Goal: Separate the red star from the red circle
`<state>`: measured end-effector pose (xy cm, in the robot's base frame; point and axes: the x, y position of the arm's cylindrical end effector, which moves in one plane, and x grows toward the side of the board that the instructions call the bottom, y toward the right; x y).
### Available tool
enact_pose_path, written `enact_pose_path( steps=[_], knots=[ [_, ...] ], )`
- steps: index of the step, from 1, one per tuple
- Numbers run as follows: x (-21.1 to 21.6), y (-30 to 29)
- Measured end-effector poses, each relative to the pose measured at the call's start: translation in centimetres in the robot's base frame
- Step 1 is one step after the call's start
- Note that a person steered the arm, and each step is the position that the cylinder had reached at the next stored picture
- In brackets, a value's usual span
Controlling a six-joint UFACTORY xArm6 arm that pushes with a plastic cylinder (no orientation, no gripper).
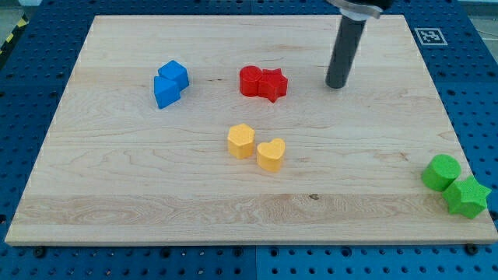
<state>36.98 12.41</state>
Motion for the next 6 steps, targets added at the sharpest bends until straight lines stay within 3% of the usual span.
enact_pose_path(
  steps=[3,6],
  knots=[
    [-4.9,-8.0],
    [-0.4,-9.1]
  ],
)
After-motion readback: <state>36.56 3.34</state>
